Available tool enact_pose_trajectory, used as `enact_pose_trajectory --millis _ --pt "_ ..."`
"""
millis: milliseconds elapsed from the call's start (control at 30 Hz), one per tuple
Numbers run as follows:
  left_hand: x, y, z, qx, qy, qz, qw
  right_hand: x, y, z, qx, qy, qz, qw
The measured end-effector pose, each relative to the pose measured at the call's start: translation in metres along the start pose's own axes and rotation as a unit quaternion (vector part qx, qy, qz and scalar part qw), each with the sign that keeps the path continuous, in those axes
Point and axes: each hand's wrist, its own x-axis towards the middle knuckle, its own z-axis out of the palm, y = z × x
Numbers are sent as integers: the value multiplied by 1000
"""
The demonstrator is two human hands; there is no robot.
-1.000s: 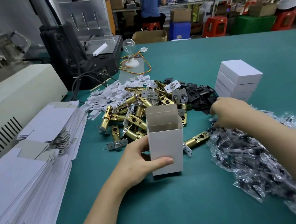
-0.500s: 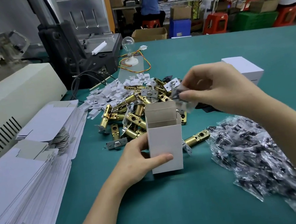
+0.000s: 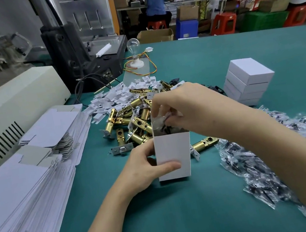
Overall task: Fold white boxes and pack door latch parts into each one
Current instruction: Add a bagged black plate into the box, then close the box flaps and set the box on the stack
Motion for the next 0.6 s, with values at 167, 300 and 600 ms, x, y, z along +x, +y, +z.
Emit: enact_pose_trajectory --millis 167,300,600 --pt "1 0 0 1 -2 -12 1000 6 -7 1 26 -106 13 994" --pt "1 0 0 -7 2 -19 1000 6 -12 12 58 -139 14 988" --pt "3 0 -4 -4 78 4 997 -23 28 38 250 270 83 926"
